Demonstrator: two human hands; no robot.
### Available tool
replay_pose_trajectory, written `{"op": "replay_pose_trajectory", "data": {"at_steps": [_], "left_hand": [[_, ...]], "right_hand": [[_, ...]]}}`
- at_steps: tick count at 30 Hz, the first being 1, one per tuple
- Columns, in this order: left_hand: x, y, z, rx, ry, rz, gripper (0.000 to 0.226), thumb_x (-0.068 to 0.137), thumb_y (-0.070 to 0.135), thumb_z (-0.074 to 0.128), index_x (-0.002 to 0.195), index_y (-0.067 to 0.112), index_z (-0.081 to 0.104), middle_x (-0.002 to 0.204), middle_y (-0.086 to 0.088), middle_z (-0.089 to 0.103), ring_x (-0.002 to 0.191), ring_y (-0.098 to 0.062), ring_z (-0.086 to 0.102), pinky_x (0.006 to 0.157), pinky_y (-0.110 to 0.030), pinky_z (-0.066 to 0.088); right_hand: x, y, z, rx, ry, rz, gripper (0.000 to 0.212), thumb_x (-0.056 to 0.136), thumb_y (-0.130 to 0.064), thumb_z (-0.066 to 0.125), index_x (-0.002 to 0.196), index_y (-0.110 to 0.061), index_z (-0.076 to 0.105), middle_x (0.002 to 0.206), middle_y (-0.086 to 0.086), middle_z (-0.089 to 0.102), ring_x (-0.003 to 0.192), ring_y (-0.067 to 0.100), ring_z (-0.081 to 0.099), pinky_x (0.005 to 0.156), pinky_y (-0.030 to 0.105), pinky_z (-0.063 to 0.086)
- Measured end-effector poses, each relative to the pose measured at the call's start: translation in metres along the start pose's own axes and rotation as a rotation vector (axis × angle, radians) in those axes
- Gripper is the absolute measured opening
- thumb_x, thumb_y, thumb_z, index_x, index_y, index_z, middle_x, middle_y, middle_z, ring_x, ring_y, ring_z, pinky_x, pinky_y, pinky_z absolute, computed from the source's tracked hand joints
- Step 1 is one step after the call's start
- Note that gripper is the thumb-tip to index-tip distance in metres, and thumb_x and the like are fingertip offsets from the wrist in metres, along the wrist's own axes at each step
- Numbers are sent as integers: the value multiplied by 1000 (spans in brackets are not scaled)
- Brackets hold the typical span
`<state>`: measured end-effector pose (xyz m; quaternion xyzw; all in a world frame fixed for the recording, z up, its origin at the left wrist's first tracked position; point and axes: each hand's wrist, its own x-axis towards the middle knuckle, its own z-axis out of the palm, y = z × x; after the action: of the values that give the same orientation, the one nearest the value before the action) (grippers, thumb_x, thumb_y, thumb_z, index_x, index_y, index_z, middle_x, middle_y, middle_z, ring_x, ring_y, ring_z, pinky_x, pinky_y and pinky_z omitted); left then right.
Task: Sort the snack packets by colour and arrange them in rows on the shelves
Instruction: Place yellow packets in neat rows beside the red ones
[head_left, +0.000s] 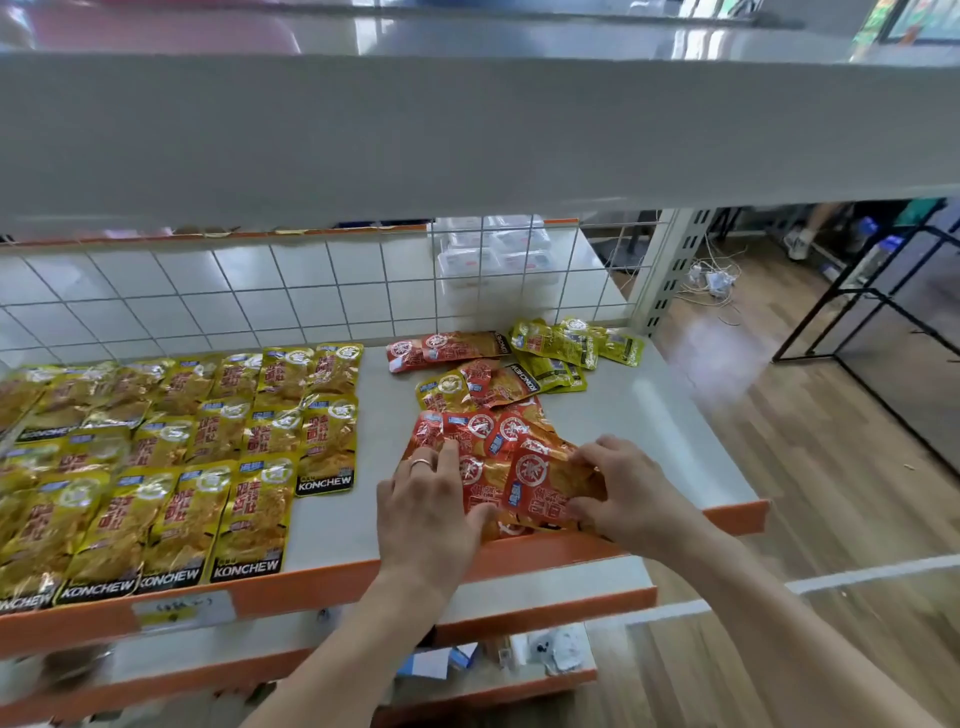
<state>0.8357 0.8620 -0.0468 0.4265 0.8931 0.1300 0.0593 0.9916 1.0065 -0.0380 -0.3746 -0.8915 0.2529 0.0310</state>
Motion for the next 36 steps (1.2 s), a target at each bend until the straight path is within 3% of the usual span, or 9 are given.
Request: {"op": "replay_pose_trajectory", "data": {"at_steps": [7, 11, 14, 18, 21, 24, 30, 33, 36], "left_hand": [[2, 6, -12, -430, -66, -252, 69, 73, 34, 87, 133, 18, 58, 124, -2, 65, 117, -23, 59, 104, -41, 46], [-1, 1, -21, -651, -116, -291, 24, 82, 24, 81, 105, 25, 71, 97, 5, 66, 85, -9, 59, 67, -11, 45], [-3, -3, -27, -1000, -151, -374, 9, 87, 18, 76, 93, 20, 70, 94, 3, 70, 85, -9, 65, 63, -19, 48], [-7, -7, -39, -1353, -106, -449, 14, 88, 7, 72, 95, 19, 69, 100, -4, 75, 95, -22, 71, 81, -37, 58], [-10, -15, -46, -1422, -60, -426, 12, 88, 9, 71, 93, 20, 70, 98, -6, 75, 92, -22, 71, 84, -41, 59], [-15, -26, -53, -1469, -10, -392, 17, 91, 9, 66, 87, 24, 74, 99, -7, 74, 96, -24, 72, 77, -41, 61], [-23, -59, -69, -1471, 5, -419, 23, 96, 0, 58, 107, 21, 61, 88, -5, 70, 79, -19, 69, 70, -43, 60], [-33, -80, -81, -1507, -22, -417, 45, 84, -16, 62, 114, 17, 55, 91, -13, 72, 75, -22, 71, 61, -39, 61], [-47, -105, -92, -1503, 13, -422, 58, 62, -6, 76, 113, 12, 58, 90, -14, 74, 73, -24, 71, 54, -32, 57]], "right_hand": [[-5, 0, 7, 200, 3, -30, 38, 89, -23, 72, 123, -15, 56, 114, -2, 57, 101, 15, 57, 85, 29, 54], [-6, 0, 9, 287, 11, -32, 33, 89, -21, 72, 118, -17, 58, 111, -3, 61, 99, 12, 61, 80, 24, 55], [-7, 0, 9, 365, 27, -29, 31, 88, -17, 73, 116, -20, 58, 108, -3, 66, 96, 9, 65, 78, 23, 57], [-7, -1, 13, 598, 112, 24, 16, 88, -8, 72, 100, -16, 64, 94, -1, 72, 89, 12, 69, 77, 32, 60], [-8, -6, 12, 853, 127, 86, 15, 89, -4, 69, 96, -16, 64, 88, 0, 73, 85, 14, 71, 68, 24, 57], [-8, -16, 11, 1103, 113, 113, 16, 86, -2, 68, 97, -13, 64, 85, -2, 75, 80, 13, 72, 64, 19, 53], [-5, -56, 21, 1353, 31, 99, 26, 79, 3, 69, 101, -10, 63, 96, 5, 75, 91, 25, 70, 76, 36, 59], [-8, -87, 26, 1391, -26, 96, 37, 69, -8, 73, 104, -14, 64, 102, 10, 75, 96, 31, 70, 86, 48, 56], [-12, -122, 33, 1427, -118, 94, 40, 72, -8, 72, 109, -13, 61, 104, 13, 74, 94, 31, 72, 82, 45, 59]]}}
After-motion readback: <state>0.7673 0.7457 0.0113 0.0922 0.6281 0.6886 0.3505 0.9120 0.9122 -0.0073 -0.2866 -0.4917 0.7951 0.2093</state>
